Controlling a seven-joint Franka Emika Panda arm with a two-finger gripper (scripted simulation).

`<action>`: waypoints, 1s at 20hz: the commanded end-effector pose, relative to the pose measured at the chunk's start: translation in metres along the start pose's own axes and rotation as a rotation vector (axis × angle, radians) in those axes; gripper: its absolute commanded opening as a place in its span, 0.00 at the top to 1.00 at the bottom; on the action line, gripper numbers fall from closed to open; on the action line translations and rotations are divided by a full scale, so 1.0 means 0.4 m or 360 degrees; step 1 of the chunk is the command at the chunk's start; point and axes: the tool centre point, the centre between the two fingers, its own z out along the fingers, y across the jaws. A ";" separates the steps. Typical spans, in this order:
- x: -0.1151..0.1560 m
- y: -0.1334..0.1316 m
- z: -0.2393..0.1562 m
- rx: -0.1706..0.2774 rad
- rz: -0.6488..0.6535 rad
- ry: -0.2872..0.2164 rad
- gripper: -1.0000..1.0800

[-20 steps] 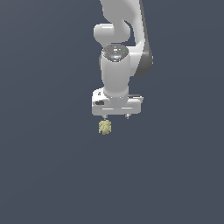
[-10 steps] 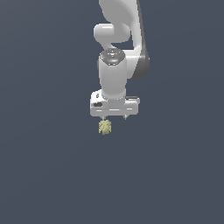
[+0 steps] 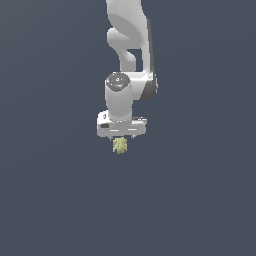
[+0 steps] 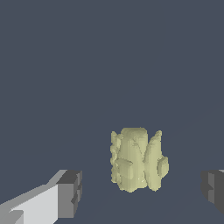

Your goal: Pick up the object and move it to a goal position.

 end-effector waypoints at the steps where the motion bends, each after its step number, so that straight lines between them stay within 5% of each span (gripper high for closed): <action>1: -0.018 0.018 0.029 -0.0008 -0.0012 -0.0004 0.04; 20: -0.042 0.038 0.151 -0.0015 -0.0022 -0.0010 0.04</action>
